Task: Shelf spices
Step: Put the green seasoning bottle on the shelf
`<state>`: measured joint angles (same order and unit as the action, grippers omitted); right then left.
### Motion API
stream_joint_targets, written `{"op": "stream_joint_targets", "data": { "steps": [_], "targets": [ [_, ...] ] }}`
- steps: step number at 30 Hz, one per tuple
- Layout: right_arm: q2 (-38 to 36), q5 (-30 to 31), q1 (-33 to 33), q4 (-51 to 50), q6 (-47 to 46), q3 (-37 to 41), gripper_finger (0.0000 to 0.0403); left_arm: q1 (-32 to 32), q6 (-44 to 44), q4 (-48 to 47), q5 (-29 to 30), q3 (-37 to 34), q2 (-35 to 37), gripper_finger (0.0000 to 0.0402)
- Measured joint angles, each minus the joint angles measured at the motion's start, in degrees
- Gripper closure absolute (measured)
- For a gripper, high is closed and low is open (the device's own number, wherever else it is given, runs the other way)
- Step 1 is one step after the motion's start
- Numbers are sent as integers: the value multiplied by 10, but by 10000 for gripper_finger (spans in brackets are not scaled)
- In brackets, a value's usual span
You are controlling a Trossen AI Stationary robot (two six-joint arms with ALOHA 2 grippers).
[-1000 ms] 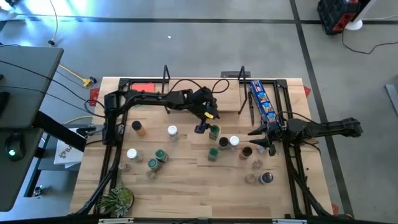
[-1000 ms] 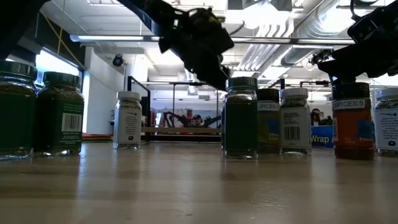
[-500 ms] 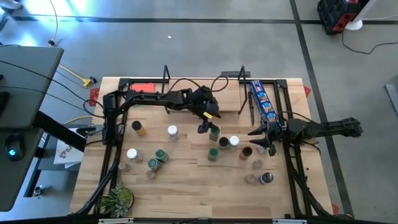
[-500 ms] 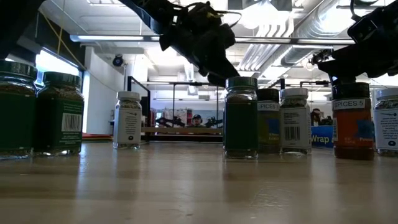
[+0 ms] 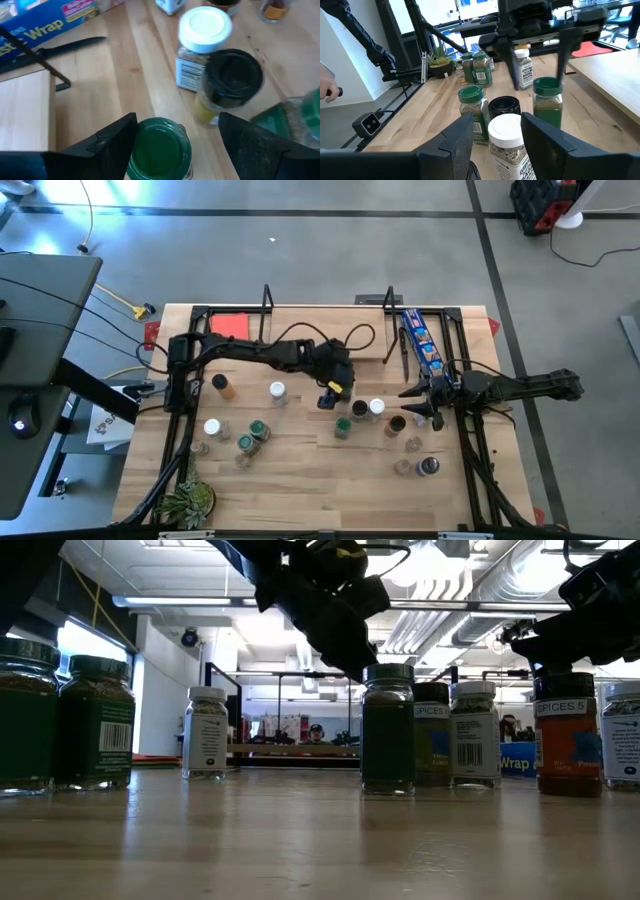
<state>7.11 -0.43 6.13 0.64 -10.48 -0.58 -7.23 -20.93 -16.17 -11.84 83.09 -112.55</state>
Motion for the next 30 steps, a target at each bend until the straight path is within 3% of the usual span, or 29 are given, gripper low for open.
{"op": "stream_joint_targets", "data": {
  "steps": [19,30],
  "targets": [
    [0,0,0,0,0,0,243,-3,64,5,-25,0,1,121],
    [0,0,0,0,0,0,243,17,54,38,40,0,27,121]
  ]
}}
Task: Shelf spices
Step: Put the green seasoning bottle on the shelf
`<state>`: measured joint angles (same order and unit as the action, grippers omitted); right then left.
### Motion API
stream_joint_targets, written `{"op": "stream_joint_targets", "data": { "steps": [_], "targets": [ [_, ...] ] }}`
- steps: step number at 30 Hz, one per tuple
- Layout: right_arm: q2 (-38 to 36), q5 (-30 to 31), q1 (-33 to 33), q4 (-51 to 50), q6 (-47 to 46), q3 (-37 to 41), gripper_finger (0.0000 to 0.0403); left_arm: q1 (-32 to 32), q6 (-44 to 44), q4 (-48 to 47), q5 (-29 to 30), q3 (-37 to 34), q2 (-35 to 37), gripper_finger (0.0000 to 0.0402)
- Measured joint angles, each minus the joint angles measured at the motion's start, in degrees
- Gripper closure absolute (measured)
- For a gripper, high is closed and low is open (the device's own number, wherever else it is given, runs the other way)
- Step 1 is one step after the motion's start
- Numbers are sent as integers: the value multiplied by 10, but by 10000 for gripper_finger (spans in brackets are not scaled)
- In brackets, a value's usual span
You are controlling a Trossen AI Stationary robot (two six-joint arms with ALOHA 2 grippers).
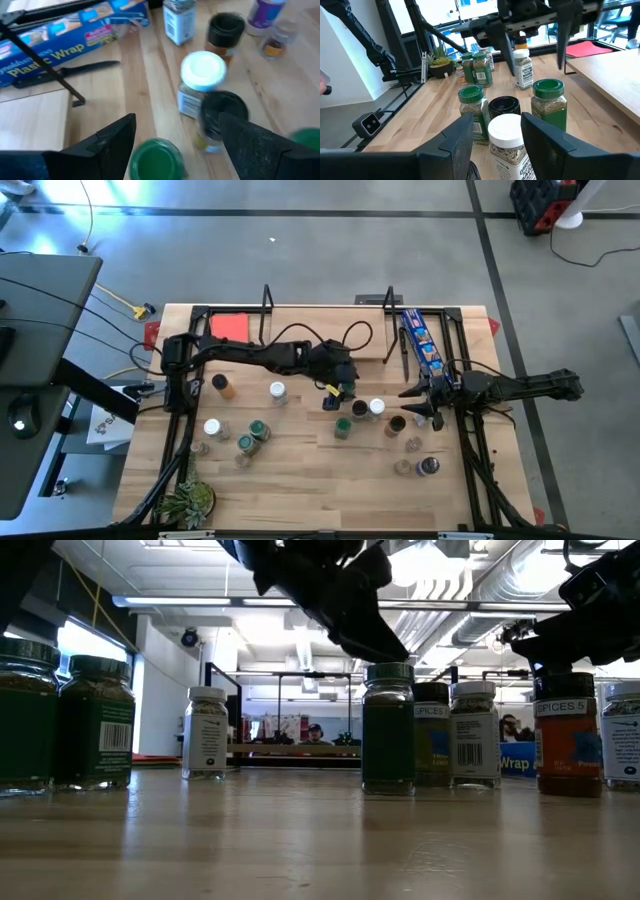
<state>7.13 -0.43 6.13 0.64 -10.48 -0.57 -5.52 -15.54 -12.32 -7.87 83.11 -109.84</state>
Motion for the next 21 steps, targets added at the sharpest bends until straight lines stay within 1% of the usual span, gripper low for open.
{"op": "stream_joint_targets", "data": {
  "steps": [3,6,14,17,21],
  "targets": [
    [0,0,0,0,0,0,243,-7,3,-1,0,-2,0,121],
    [0,0,0,0,0,0,243,-18,4,9,3,-18,0,121],
    [0,0,0,0,0,0,243,-20,46,95,-8,-72,0,121],
    [0,0,0,0,0,0,243,-13,75,115,13,-89,0,121],
    [0,0,0,0,0,0,243,5,106,119,75,-93,0,121]
  ]
}}
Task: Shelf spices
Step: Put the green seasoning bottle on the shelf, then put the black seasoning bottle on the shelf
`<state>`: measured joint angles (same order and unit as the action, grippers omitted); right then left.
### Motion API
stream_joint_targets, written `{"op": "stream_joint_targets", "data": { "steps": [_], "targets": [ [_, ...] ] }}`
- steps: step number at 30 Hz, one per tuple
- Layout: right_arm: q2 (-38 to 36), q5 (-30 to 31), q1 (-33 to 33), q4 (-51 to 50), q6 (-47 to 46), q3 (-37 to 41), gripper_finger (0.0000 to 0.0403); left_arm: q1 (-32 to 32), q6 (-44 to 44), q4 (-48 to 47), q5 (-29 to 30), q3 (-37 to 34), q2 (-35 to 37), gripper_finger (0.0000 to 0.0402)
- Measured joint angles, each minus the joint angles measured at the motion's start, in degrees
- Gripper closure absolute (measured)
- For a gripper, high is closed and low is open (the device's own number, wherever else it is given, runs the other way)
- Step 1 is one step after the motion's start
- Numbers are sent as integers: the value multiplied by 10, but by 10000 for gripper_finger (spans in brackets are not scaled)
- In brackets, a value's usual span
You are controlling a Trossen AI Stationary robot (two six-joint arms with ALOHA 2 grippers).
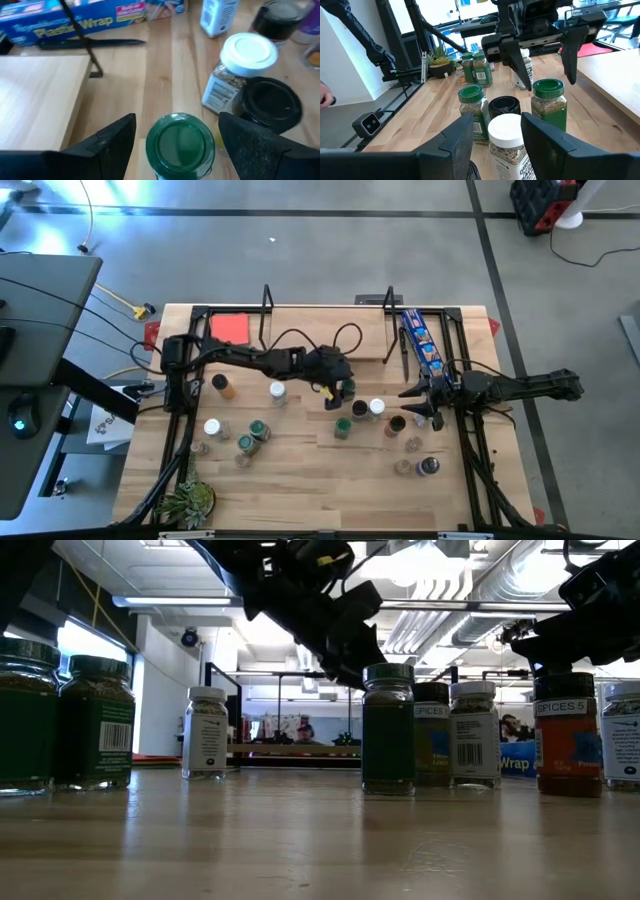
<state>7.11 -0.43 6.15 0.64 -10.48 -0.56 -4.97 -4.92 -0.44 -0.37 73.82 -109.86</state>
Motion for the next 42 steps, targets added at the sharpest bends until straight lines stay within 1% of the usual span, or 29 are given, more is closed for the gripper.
{"op": "stream_joint_targets", "data": {
  "steps": [7,14,20,28,30,32,35,37,39,42],
  "targets": [
    [0,0,0,0,0,0,243,38,36,-2,85,0,-6,122],
    [0,0,0,0,0,0,243,46,107,-11,153,1,-8,122],
    [0,0,0,0,0,0,243,47,106,-22,156,0,-10,122],
    [0,0,0,0,0,0,243,69,56,-22,169,33,-9,122],
    [0,0,0,0,0,0,243,75,51,-42,185,50,-6,122],
    [0,0,0,0,0,0,243,77,81,-91,191,67,-1,122],
    [0,0,0,0,0,0,243,72,123,-183,169,73,10,122],
    [0,0,0,0,0,0,243,72,114,-228,129,73,19,122],
    [0,0,0,0,0,0,243,87,106,-246,99,72,33,122],
    [0,0,0,0,0,0,243,121,115,-239,98,73,52,122]
  ]
}}
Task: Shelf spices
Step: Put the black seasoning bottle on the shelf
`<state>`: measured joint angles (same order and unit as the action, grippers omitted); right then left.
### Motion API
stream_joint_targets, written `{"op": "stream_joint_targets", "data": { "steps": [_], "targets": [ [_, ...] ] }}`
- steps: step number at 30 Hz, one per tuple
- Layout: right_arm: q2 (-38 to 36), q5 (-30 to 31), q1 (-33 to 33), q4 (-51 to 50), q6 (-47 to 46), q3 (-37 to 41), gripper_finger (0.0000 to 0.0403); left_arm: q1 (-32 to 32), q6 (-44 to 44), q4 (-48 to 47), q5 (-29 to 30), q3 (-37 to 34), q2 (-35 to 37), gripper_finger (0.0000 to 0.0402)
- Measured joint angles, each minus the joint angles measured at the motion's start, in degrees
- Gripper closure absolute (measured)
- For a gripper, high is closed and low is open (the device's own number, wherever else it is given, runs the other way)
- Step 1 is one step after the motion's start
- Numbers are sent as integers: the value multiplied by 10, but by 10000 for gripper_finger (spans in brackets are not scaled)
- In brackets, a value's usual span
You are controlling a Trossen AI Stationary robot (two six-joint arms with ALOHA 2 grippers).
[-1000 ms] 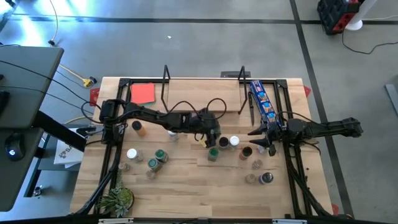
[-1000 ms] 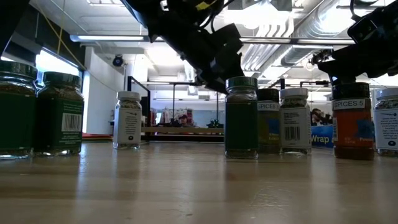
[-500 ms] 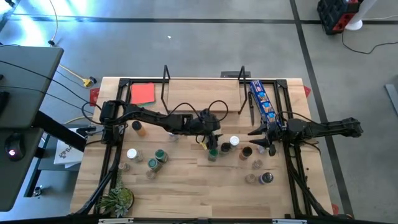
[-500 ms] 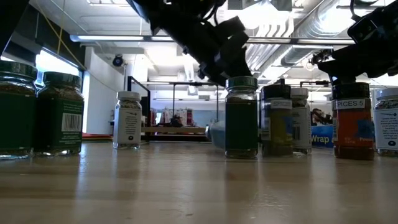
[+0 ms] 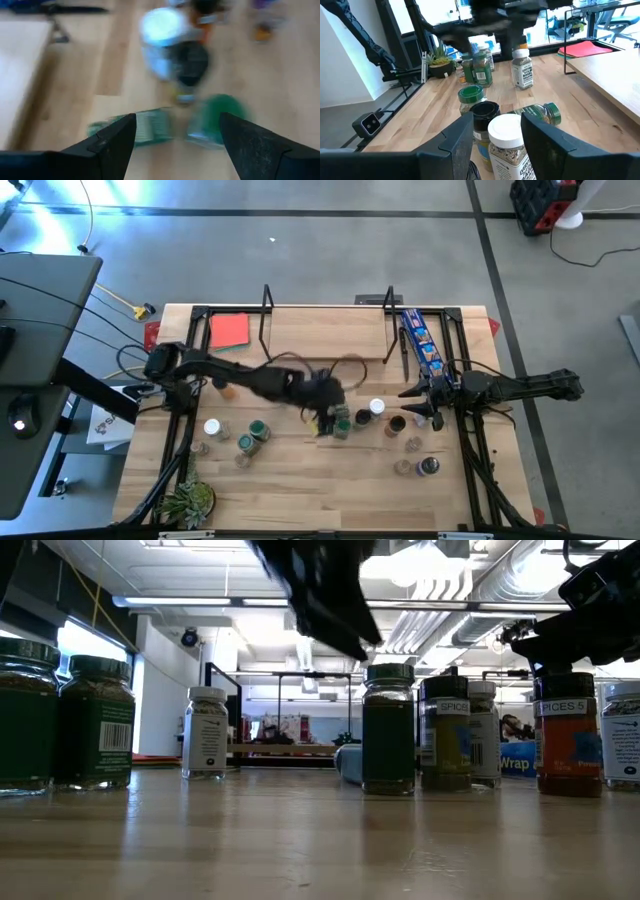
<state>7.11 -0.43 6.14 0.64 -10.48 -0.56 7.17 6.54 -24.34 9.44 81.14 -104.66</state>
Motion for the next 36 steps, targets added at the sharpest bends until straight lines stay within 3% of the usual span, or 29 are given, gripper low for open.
{"op": "stream_joint_targets", "data": {
  "steps": [4,7,11,15,23,30,33,36],
  "targets": [
    [0,0,0,0,0,0,243,32,-1,2,59,0,1,122],
    [0,0,0,0,0,0,243,16,44,3,95,0,-15,122],
    [0,0,0,0,0,0,243,-53,135,-17,71,-1,-34,122],
    [0,0,0,0,0,0,243,-101,205,-4,-13,0,-42,122],
    [0,0,0,0,0,0,243,-115,277,-19,-2,0,-59,122],
    [0,0,0,0,0,0,243,-75,191,1,-1,0,-37,122],
    [0,0,0,0,0,0,243,-41,124,74,-25,0,-28,122],
    [0,0,0,0,0,0,243,1,42,159,-10,0,-30,122]
  ]
}}
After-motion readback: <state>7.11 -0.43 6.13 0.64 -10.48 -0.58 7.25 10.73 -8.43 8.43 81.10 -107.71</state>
